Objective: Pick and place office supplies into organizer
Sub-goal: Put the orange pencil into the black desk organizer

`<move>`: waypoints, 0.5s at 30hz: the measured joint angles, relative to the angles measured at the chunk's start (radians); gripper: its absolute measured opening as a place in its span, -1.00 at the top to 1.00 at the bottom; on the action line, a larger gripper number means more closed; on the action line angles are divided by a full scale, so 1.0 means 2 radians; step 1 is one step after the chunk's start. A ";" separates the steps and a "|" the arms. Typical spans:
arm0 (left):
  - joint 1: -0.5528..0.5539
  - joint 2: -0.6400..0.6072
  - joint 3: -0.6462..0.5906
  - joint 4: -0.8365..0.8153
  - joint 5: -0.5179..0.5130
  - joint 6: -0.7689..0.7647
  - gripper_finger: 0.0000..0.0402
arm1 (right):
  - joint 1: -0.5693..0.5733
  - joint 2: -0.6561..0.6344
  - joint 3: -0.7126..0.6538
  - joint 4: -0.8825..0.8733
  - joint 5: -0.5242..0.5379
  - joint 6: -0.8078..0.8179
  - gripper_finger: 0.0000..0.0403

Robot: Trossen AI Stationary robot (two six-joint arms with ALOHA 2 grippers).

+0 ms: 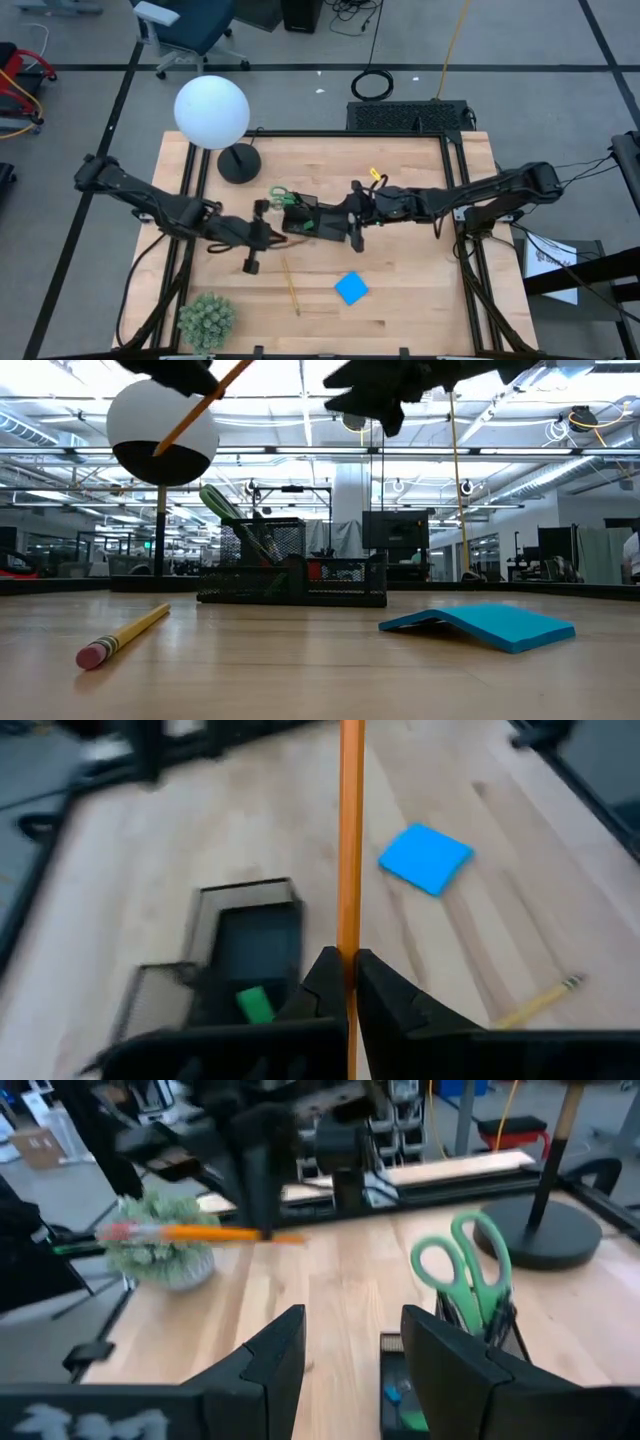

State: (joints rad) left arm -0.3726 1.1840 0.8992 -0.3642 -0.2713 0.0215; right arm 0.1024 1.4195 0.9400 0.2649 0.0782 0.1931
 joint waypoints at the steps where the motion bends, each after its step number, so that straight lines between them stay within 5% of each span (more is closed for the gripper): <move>1: 0.000 -0.016 -0.012 0.007 -0.008 -0.002 1.00 | 0.002 -0.004 0.001 -0.003 0.000 -0.002 0.23; 9: 0.037 -0.123 -0.148 0.235 -0.010 0.003 1.00 | 0.016 -0.022 -0.006 0.009 0.001 -0.014 0.23; 15: 0.067 -0.140 -0.227 0.409 -0.009 0.025 1.00 | 0.015 -0.026 -0.018 0.030 0.003 -0.015 0.23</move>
State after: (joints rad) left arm -0.2380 0.9039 0.4445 0.4540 -0.2902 0.0723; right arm 0.1322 1.3681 0.9033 0.3240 0.0837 0.1638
